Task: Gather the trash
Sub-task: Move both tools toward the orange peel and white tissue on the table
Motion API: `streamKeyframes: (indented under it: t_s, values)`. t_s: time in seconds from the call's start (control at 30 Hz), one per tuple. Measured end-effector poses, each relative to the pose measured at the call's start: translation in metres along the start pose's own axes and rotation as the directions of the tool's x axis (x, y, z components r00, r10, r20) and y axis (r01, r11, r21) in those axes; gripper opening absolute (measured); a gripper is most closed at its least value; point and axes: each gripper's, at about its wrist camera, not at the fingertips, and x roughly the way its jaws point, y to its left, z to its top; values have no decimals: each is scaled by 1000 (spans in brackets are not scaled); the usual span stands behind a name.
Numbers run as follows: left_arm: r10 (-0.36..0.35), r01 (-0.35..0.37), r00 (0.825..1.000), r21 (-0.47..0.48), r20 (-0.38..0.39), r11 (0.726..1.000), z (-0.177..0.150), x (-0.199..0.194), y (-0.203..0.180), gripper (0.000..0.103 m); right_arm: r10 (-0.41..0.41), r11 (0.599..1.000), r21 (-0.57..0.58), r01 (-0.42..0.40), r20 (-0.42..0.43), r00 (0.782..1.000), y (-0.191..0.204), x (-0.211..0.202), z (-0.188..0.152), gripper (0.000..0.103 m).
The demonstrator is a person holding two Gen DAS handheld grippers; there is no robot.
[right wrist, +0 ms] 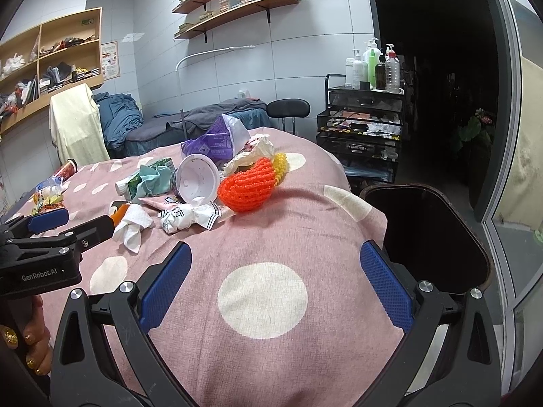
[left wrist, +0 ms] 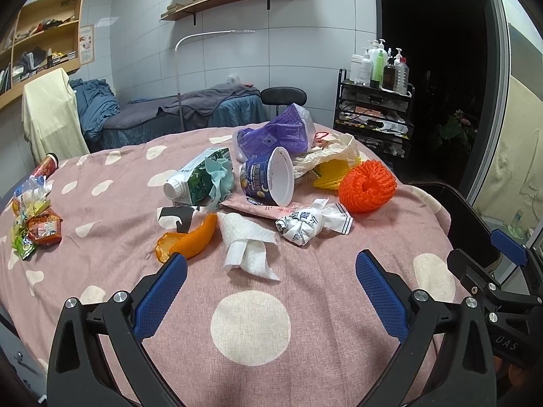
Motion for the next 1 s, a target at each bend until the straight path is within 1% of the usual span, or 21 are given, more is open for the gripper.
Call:
streamKeyframes:
  t_s: [0.27, 0.5, 0.67, 0.77, 0.9, 1.0]
  values:
    - [1, -1, 1000, -10, -29, 1000, -3, 9, 6, 98, 0, 1000, 3, 0, -27, 1000, -1, 10, 0, 98]
    - [-9, 6, 998, -36, -70, 999, -10, 20, 24, 98, 19, 1000, 2, -18, -69, 997, 1, 23, 2, 98]
    - [7, -11, 996, -44, -89, 999, -13, 26, 46, 98, 54, 998, -24, -56, -98, 994, 9, 33, 5, 98]
    - [7, -15, 995, -76, -100, 997, -11, 30, 64, 98, 78, 996, -37, -83, -110, 991, 16, 38, 9, 98]
    - [-6, -7, 994, -118, -109, 993, -7, 35, 81, 98, 84, 994, -54, -92, -133, 987, 23, 47, 11, 98]
    - [13, -24, 994, -101, -110, 995, -2, 41, 88, 98, 97, 993, -53, -106, -150, 984, 25, 51, 14, 98]
